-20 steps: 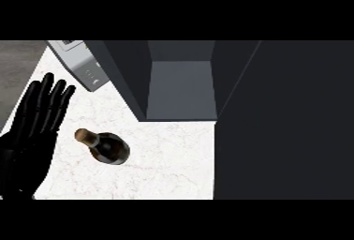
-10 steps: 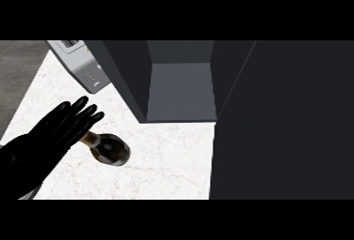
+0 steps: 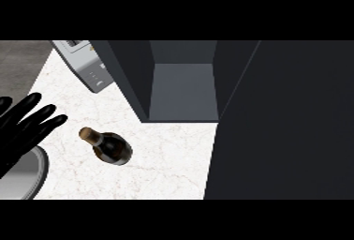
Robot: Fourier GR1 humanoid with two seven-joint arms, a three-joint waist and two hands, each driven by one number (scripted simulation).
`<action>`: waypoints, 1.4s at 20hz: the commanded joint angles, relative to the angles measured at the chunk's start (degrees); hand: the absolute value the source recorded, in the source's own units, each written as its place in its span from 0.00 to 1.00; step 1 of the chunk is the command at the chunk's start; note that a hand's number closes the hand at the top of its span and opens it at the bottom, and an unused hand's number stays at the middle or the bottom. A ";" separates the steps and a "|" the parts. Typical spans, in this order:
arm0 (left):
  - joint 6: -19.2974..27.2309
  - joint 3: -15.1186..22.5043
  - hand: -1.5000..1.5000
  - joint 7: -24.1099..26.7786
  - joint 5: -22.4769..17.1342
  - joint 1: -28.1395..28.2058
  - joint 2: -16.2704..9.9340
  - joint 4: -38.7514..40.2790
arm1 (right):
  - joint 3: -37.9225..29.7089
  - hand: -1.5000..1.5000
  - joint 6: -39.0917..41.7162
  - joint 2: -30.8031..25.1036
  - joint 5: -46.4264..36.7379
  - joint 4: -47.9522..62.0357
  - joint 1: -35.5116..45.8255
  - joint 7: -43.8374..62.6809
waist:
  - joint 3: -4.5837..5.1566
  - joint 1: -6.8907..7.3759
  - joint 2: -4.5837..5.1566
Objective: Pick up the wine, place it into the cabinet and close the cabinet
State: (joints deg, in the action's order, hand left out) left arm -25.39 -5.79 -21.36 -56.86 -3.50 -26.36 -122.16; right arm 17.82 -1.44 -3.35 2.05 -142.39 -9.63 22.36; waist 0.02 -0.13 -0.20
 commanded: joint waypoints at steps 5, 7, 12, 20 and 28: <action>4.42 -2.43 0.00 -5.58 -4.56 0.74 -1.50 -5.01 | 8.83 0.00 -5.30 0.32 -8.95 -10.36 2.10 10.98 | 0.03 -0.09 -0.08; 2.12 -2.94 0.00 -5.14 -2.32 -4.31 -1.94 2.77 | 2.95 0.00 -4.76 -0.62 -3.05 -8.84 3.34 10.04 | -0.01 -0.40 0.16; 3.53 -3.68 0.00 -6.73 -2.70 -2.29 -1.63 -0.73 | 5.87 0.00 -7.65 -1.60 -6.74 -11.86 4.55 14.06 | 0.01 -0.37 -0.03; 5.24 -1.16 0.00 -7.62 1.93 -5.29 0.71 2.25 | 8.20 0.00 -11.35 -3.08 -9.00 -11.71 9.22 17.76 | 0.02 -0.59 -0.06; -2.45 -1.64 0.00 -3.77 7.52 -2.65 3.41 8.61 | 14.21 0.00 -15.85 -3.22 -14.44 -10.55 9.88 16.88 | 0.06 -0.74 -0.14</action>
State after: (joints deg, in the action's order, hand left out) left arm -27.68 -7.81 -25.42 -50.71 -5.75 -23.98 -114.32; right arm 28.44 -15.29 -6.00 -2.36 -143.64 1.41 35.35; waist 0.09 -0.83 -0.25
